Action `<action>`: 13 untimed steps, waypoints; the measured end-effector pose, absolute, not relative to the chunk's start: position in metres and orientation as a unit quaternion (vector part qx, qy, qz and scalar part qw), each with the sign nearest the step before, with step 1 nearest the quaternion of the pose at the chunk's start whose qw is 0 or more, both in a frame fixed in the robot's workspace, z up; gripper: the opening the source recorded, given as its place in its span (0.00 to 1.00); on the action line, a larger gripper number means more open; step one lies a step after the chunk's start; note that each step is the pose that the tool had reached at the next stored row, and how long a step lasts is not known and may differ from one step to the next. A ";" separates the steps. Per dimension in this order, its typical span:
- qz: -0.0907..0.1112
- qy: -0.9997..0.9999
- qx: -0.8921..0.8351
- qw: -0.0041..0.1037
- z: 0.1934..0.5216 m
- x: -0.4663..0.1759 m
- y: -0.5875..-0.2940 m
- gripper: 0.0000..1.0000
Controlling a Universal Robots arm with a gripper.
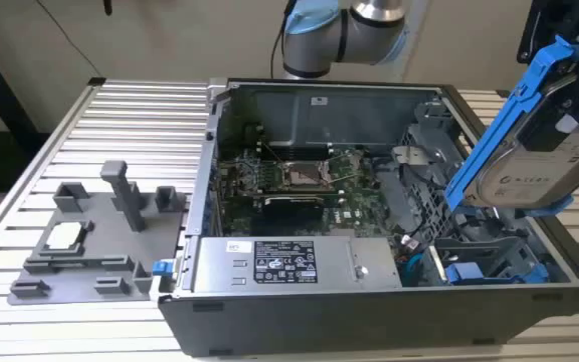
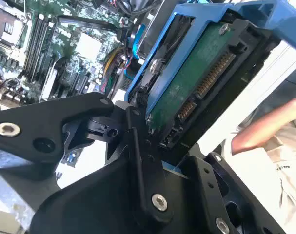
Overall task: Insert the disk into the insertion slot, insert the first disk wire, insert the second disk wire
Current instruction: 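Insert the disk into the insertion slot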
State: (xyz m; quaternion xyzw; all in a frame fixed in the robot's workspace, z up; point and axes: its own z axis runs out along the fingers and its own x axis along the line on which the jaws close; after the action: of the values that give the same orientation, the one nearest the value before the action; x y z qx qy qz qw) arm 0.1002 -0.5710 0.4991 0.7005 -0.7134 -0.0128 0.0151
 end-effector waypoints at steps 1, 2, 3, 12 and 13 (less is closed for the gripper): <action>-0.013 -0.713 0.701 0.015 0.499 0.100 -0.571 0.33; -0.013 -0.713 0.701 0.015 0.499 0.100 -0.571 0.33; -0.013 -0.713 0.701 0.015 0.499 0.100 -0.571 0.33; -0.011 -0.713 0.701 0.014 0.496 0.100 -0.571 0.33; -0.011 -0.713 0.701 0.013 0.495 0.100 -0.571 0.33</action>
State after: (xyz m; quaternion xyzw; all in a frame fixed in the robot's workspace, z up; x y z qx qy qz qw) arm 0.1002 -0.5710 0.4954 0.7006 -0.7134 -0.0112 0.0134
